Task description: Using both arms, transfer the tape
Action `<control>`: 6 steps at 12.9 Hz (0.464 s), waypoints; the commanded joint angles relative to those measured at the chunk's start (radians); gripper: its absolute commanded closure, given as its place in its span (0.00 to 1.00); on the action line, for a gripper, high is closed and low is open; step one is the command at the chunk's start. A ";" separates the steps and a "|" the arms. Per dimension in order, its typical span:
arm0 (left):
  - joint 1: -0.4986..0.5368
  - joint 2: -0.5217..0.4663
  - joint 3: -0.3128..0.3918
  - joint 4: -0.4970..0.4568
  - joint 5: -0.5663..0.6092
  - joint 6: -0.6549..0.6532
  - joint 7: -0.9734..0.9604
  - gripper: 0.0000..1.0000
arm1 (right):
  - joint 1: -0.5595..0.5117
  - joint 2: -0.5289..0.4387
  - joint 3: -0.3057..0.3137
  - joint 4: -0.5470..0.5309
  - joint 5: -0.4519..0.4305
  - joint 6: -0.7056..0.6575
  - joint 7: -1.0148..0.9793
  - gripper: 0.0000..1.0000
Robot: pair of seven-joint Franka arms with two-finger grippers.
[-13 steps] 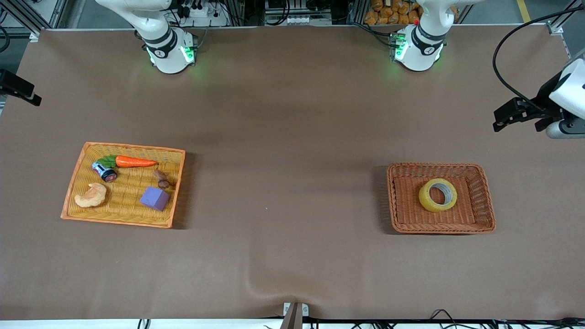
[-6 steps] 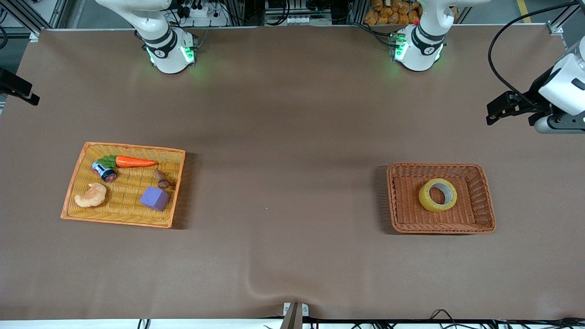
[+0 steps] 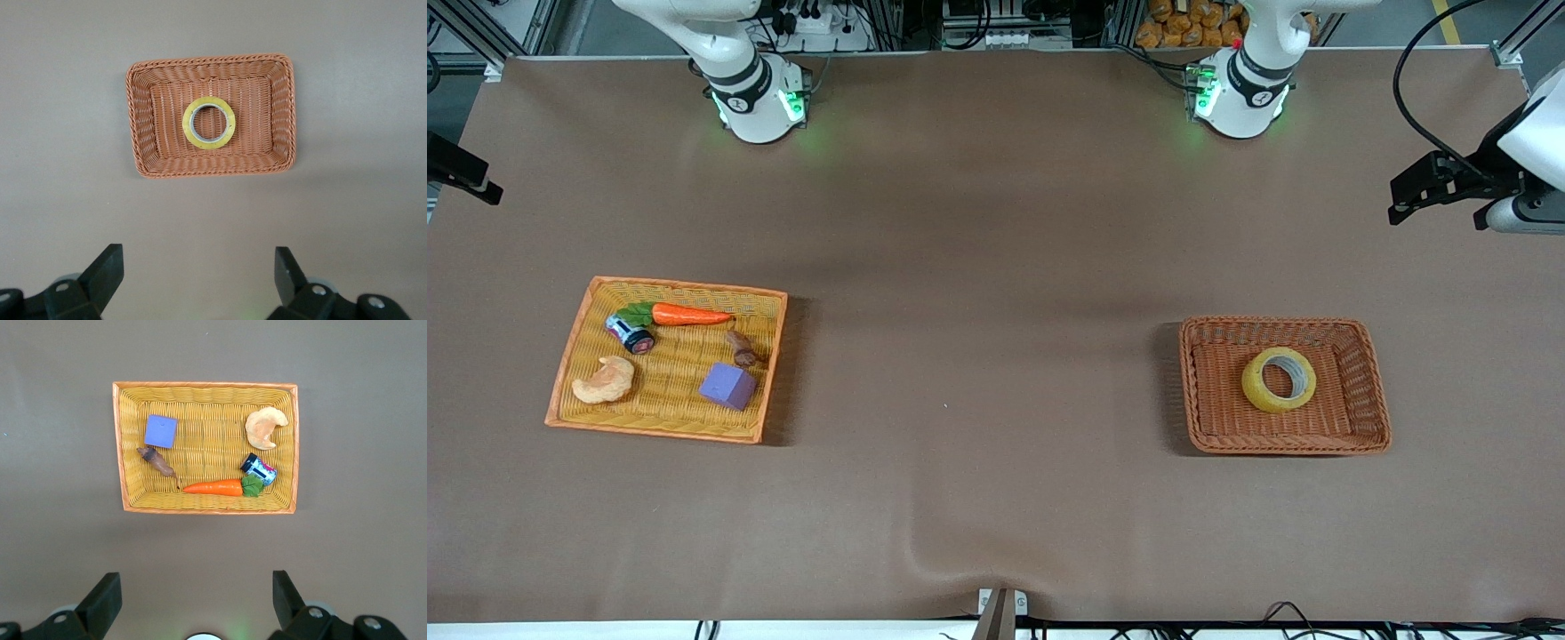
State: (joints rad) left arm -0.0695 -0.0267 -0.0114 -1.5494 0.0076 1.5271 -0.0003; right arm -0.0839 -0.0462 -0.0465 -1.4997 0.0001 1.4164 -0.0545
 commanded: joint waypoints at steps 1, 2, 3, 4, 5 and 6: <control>0.004 -0.004 0.010 0.022 -0.021 -0.042 0.023 0.00 | -0.020 0.008 0.014 0.024 -0.006 -0.010 -0.010 0.00; 0.004 -0.002 0.014 0.022 -0.023 -0.044 0.028 0.00 | -0.022 0.008 0.014 0.024 -0.006 -0.010 -0.011 0.00; 0.005 -0.004 0.016 0.020 -0.024 -0.047 0.028 0.00 | -0.022 0.008 0.014 0.024 -0.006 -0.010 -0.011 0.00; 0.007 -0.006 0.016 0.019 -0.023 -0.047 0.028 0.00 | -0.022 0.008 0.014 0.022 -0.006 -0.010 -0.011 0.00; 0.007 -0.006 0.016 0.019 -0.023 -0.050 0.028 0.00 | -0.022 0.008 0.013 0.021 -0.006 -0.011 -0.011 0.00; 0.007 -0.007 0.016 0.017 -0.023 -0.054 0.028 0.00 | -0.022 0.008 0.013 0.021 -0.006 -0.011 -0.011 0.00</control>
State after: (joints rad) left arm -0.0680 -0.0270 0.0008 -1.5434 0.0067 1.5009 0.0008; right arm -0.0844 -0.0461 -0.0469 -1.4983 0.0001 1.4164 -0.0545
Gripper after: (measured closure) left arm 0.000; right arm 0.000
